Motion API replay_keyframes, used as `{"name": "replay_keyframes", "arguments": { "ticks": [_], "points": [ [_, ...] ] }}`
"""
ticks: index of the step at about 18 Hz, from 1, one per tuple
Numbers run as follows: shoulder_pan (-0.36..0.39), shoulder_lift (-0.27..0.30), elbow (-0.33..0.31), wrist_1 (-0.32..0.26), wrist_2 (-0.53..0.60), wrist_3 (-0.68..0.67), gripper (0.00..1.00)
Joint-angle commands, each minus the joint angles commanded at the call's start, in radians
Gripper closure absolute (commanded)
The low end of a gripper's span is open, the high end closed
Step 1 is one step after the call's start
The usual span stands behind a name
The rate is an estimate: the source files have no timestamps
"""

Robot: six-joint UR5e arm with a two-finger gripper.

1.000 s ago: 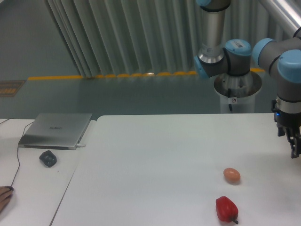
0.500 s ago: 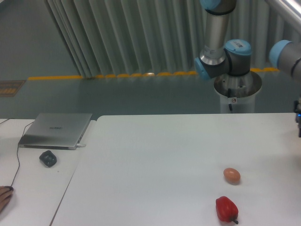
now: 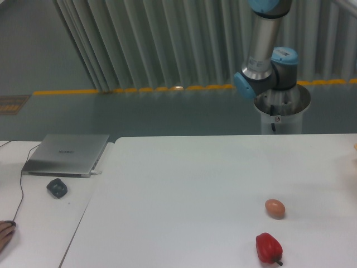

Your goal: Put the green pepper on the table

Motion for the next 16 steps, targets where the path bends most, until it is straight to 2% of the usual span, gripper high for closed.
{"name": "replay_keyframes", "arguments": {
  "ticks": [5, 16],
  "points": [
    [0.02, -0.003, -0.006, 0.009, -0.003, 0.081, 0.0],
    [0.023, -0.021, -0.008, 0.011, -0.002, 0.077, 0.0]
  ]
}}
